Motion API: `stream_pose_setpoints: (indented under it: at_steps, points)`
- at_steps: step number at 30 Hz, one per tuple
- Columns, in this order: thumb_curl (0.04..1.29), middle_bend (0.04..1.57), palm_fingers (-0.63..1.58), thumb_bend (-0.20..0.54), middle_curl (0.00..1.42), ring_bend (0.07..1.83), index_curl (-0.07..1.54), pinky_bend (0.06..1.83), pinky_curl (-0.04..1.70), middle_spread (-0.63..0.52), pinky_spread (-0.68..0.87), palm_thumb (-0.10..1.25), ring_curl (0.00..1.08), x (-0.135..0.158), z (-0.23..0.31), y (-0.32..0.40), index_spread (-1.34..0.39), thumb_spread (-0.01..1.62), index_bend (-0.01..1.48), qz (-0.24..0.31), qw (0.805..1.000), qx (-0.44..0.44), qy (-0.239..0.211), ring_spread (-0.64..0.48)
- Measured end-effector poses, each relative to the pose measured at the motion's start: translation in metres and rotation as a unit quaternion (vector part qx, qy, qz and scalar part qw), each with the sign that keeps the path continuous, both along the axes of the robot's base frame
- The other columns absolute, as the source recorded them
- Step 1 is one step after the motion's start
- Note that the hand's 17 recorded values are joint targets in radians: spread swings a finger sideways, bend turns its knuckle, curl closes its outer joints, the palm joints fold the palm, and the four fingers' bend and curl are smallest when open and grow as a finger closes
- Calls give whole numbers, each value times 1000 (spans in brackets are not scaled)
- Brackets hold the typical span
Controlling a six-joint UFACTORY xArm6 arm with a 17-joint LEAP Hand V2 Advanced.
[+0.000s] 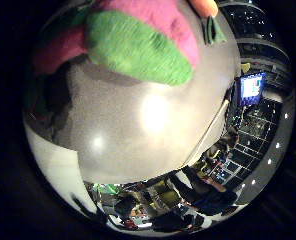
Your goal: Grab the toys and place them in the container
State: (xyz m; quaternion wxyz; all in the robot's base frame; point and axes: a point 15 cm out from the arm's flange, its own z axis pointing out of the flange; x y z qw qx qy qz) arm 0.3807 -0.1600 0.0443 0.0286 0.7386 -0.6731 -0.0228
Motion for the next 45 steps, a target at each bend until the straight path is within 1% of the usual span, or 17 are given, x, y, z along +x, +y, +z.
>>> stream_pose_setpoints:
  at_steps: [5, 8, 9, 10, 12, 16, 19, 24, 27, 33, 39, 45]
  points:
    - [363, 1117, 1303, -10, 683, 1183, 651, 1166, 615, -179, -314, 836, 593, 5, 17, -8, -334, 951, 962, 4, 1000, -7, -19, -240]
    - [392, 1200, 1250, -10, 705, 1253, 693, 1224, 676, -157, -278, 892, 622, 8, 36, -19, -287, 942, 1064, -2, 999, -14, -34, -225]
    - [401, 1206, 1255, -7, 705, 1268, 695, 1233, 684, -154, -274, 902, 626, 8, 44, -22, -282, 938, 1066, -5, 999, -17, -40, -223]
    - [421, 1223, 1241, 3, 707, 1296, 704, 1248, 704, -148, -262, 941, 632, 9, 51, -23, -269, 931, 1082, -6, 999, -19, -44, -215]
    - [434, 1239, 1225, -5, 707, 1317, 709, 1261, 726, -142, -250, 955, 639, 7, 64, -23, -259, 925, 1096, -7, 999, -21, -46, -210]
    - [476, 1284, 1198, -18, 699, 1363, 716, 1277, 799, -126, -221, 987, 650, -9, 87, -14, -232, 911, 1143, -7, 999, -15, -27, -190]
    - [504, 1313, 1180, -20, 689, 1395, 714, 1256, 866, -119, -198, 988, 649, -16, 115, -2, -219, 907, 1164, -1, 1000, -12, -23, -187]
    - [526, 1330, 1173, -21, 675, 1408, 709, 1225, 942, -115, -183, 984, 642, -15, 179, 28, -213, 907, 1185, 19, 998, -18, -51, -185]
    - [536, 1336, 1173, -21, 667, 1415, 704, 1206, 987, -114, -178, 982, 638, -12, 215, 63, -210, 907, 1190, 37, 997, -5, -65, -184]
    - [549, 1345, 1172, -21, 654, 1422, 695, 1169, 1059, -112, -177, 979, 632, 16, 264, 141, -207, 908, 1196, 77, 992, 12, -103, -184]
    - [559, 1349, 1176, -21, 644, 1429, 688, 1137, 1114, -112, -179, 973, 626, 30, 279, 237, -206, 909, 1198, 124, 985, 30, -114, -182]
    - [564, 1356, 1177, -21, 637, 1430, 684, 1115, 1153, -111, -182, 970, 621, 36, 268, 334, -206, 914, 1200, 163, 977, 71, -116, -183]
